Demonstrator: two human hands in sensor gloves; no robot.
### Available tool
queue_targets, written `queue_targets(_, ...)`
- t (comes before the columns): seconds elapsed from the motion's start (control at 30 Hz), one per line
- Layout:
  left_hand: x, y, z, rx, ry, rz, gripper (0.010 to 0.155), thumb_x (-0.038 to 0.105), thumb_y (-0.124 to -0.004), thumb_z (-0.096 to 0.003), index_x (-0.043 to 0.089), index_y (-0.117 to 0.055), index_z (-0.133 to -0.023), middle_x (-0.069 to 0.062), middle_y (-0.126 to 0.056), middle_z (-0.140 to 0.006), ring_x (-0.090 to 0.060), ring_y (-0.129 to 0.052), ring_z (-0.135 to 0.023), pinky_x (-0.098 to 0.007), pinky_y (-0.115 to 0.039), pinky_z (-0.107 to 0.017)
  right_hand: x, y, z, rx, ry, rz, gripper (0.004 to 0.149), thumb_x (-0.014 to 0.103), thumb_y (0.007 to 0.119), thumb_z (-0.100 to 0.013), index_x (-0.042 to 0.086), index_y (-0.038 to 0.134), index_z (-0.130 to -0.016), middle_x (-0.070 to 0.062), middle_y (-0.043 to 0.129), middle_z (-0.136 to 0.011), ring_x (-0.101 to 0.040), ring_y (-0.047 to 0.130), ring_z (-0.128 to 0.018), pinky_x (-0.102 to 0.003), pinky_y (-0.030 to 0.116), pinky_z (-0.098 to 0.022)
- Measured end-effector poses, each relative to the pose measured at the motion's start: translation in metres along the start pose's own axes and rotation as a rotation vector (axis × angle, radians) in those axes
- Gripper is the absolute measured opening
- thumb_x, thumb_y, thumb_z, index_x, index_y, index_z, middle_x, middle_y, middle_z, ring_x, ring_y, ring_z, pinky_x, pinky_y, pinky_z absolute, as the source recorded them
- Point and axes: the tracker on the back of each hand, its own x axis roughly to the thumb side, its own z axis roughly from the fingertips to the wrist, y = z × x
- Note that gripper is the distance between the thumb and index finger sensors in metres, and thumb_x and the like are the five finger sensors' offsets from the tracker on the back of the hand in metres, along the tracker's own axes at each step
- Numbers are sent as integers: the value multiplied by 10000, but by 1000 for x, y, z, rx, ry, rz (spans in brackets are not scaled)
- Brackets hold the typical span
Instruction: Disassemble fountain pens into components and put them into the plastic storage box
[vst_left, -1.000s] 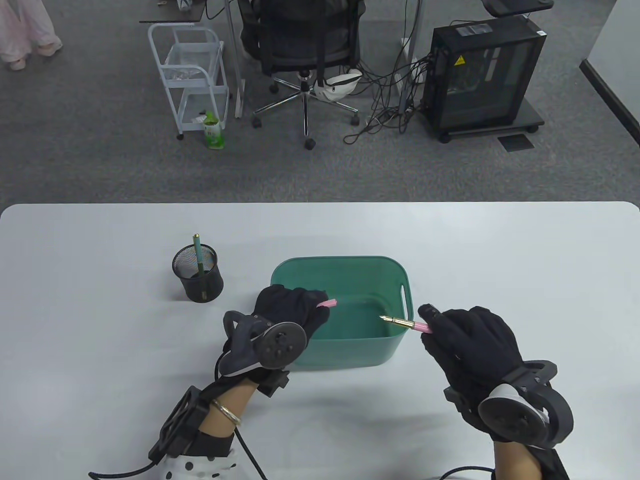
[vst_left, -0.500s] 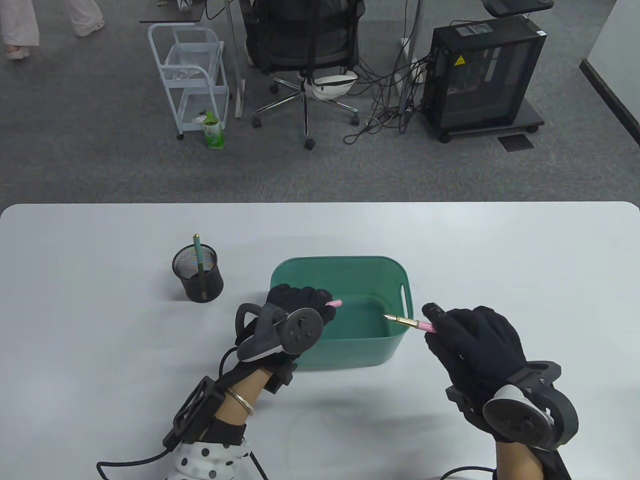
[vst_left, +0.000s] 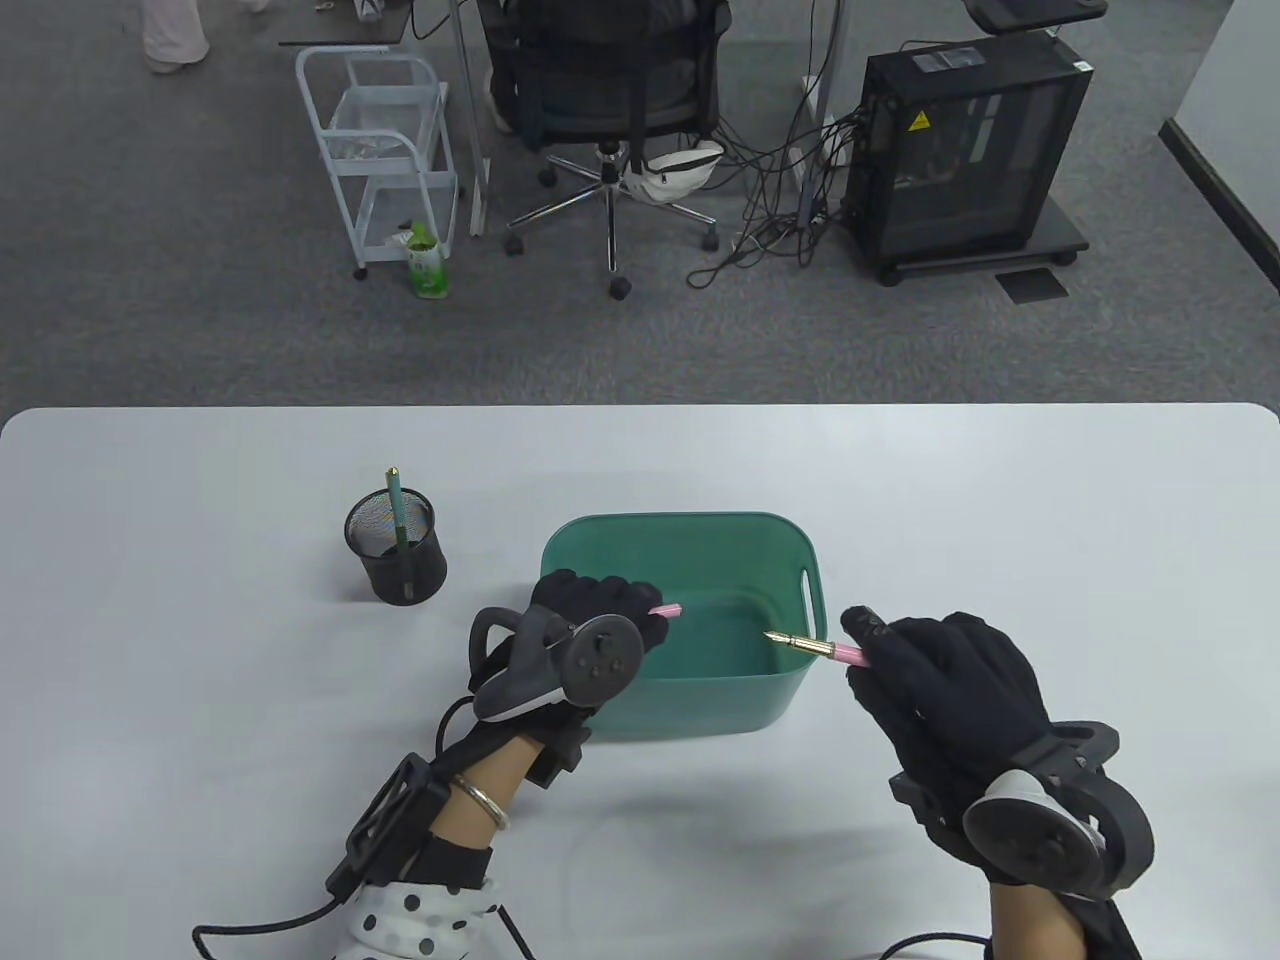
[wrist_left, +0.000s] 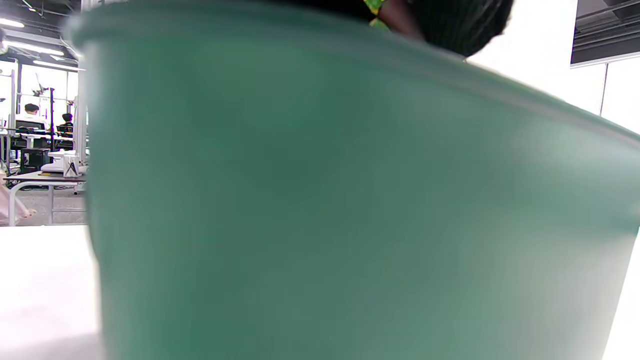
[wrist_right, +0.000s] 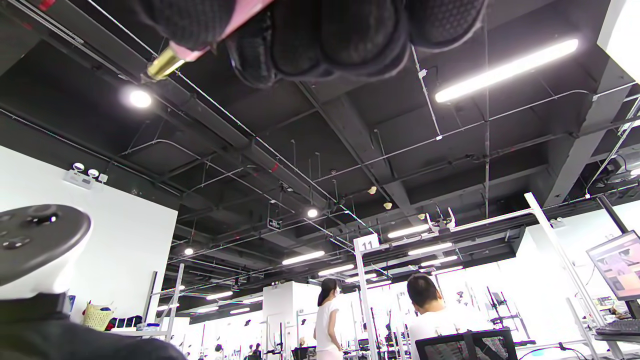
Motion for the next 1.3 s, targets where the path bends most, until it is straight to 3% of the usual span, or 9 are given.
queue_targets(0.43,-2,8,16,73,-27,16,638,547,-648,-657,196,-639,-1190,-140,-717,-1220,-342,-716,-1097,-581,-515,-840,2,2,0,9,-9,3,457,502,699,-548,342,830,-955,29,836,-817,-134,871,-643,-447,672,-701)
queue_targets(1.3,30,47,87,335,-152,14,696,571,-655,-648,176,-596,-1219,-151,-692,-1241,-354,-694,-1115,-594,-488,-851,8,15,-1,63,-31,42,462,505,696,-547,341,828,-959,26,840,-820,-138,874,-647,-450,673,-701)
